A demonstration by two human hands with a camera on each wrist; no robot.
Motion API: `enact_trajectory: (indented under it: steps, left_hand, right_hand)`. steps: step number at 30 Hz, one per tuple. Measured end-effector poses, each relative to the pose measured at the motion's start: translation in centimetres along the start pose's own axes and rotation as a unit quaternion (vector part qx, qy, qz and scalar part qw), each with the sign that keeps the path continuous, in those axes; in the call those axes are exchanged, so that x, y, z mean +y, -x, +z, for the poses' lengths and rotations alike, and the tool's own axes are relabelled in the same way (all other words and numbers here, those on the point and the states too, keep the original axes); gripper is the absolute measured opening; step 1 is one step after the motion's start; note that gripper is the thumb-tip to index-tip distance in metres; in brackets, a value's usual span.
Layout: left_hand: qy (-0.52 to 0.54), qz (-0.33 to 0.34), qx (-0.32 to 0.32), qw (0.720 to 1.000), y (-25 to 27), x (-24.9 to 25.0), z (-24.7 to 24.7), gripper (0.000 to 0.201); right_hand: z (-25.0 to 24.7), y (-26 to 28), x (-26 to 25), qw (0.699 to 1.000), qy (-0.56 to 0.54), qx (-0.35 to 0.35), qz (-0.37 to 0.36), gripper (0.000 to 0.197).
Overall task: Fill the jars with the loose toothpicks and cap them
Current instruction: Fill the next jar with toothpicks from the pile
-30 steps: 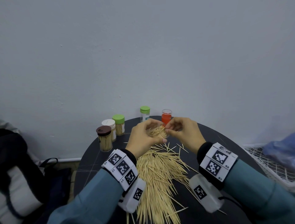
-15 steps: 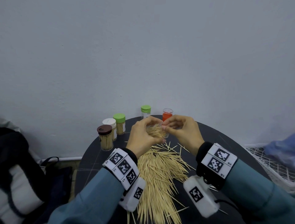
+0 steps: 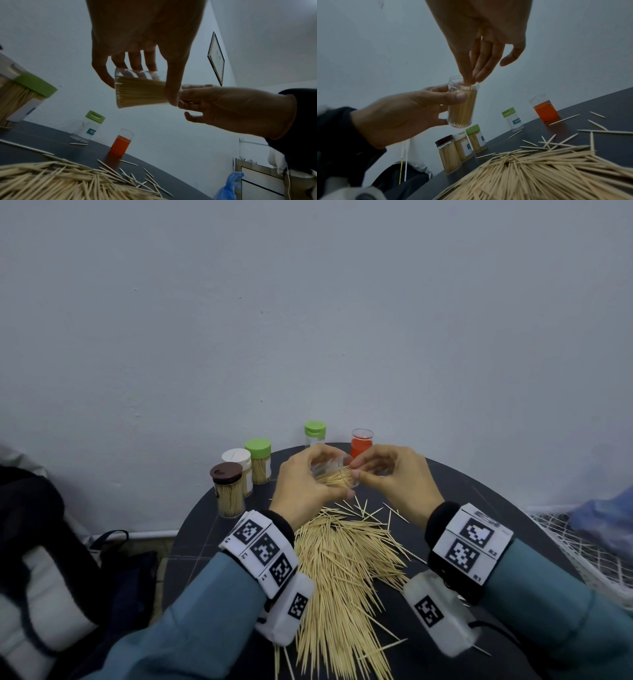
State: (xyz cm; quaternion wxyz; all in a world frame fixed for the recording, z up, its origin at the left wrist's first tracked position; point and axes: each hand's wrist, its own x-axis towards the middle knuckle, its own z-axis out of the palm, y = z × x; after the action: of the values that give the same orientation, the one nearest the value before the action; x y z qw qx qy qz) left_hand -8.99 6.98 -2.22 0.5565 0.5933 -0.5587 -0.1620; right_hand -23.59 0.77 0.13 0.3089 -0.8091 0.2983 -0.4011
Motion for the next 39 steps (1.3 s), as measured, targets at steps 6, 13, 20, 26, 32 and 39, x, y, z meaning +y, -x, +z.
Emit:
enact_trajectory:
  steps: [6, 13, 20, 26, 32, 39]
  left_hand:
    - [0.001, -0.023, 0.019, 1.000, -0.4, -0.6, 0.0, 0.052]
    - [-0.012, -0.035, 0.026, 0.999, -0.5, -0.7, -0.2, 0.051]
    - [-0.030, -0.037, 0.021, 0.999, -0.4, -0.4, -0.2, 0.051]
    - [-0.021, -0.044, 0.021, 0.999, -0.4, -0.3, -0.1, 0.051]
    - [-0.025, -0.045, 0.017, 0.999, -0.3, -0.3, 0.0, 0.052]
    - [-0.024, -0.042, 0.011, 0.999, -0.2, -0.2, 0.1, 0.047]
  right_hand:
    - [-0.3, -0.8, 1.2, 0.998, 0.042, 0.030, 0.030, 0.004]
    - [0.4, -0.9, 3.1, 0.873, 0.351, -0.330, 0.080, 0.040]
    - [2.9, -0.3, 3.6, 0.808, 0.430, -0.389, 0.105, 0.067]
    - [2.3, 0.0, 2.9, 0.768, 0.472, -0.416, 0.119, 0.060]
    - [1.9, 0.6, 2.8, 0.775, 0.469, -0.399, 0.143, 0.055]
    - [2.8, 0.3, 2.5, 0.781, 0.464, -0.390, 0.151, 0.046]
